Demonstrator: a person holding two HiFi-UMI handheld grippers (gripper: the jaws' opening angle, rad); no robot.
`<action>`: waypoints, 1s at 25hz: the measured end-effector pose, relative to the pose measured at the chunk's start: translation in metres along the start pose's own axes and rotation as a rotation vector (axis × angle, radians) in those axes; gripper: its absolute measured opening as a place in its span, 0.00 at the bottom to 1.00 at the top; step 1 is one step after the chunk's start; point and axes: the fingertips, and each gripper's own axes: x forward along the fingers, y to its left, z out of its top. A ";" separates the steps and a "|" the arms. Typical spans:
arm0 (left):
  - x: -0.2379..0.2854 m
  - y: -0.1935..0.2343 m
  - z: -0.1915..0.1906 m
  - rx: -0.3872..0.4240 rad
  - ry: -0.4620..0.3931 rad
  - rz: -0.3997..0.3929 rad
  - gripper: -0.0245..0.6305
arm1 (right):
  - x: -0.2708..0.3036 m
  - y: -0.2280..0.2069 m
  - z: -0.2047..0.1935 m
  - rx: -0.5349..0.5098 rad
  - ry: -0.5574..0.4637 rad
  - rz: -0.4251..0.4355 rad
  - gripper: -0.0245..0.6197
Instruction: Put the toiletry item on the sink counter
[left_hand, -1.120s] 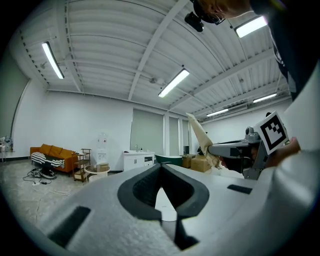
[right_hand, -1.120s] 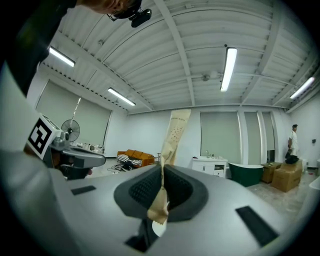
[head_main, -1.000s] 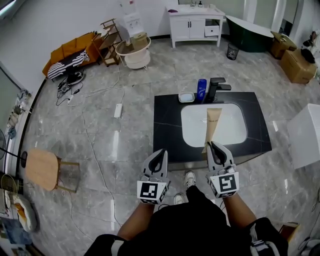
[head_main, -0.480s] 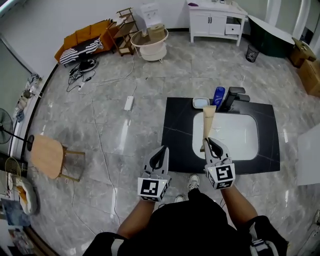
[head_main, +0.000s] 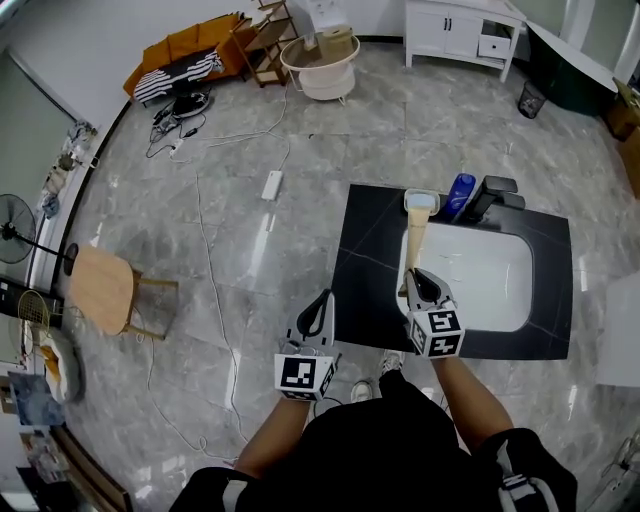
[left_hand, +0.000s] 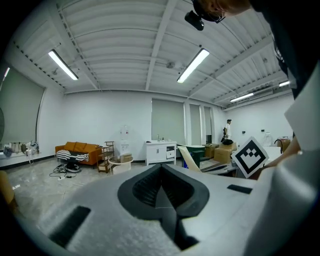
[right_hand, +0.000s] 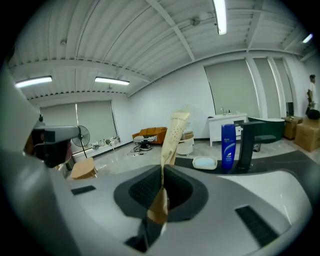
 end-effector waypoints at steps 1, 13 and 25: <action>0.001 0.001 -0.003 -0.004 0.009 0.004 0.06 | 0.006 0.000 -0.007 -0.002 0.023 0.002 0.07; 0.016 0.012 -0.032 -0.023 0.079 0.050 0.06 | 0.067 -0.004 -0.079 0.065 0.254 0.029 0.07; 0.018 0.015 -0.049 -0.051 0.121 0.067 0.06 | 0.107 -0.013 -0.129 0.138 0.434 -0.041 0.09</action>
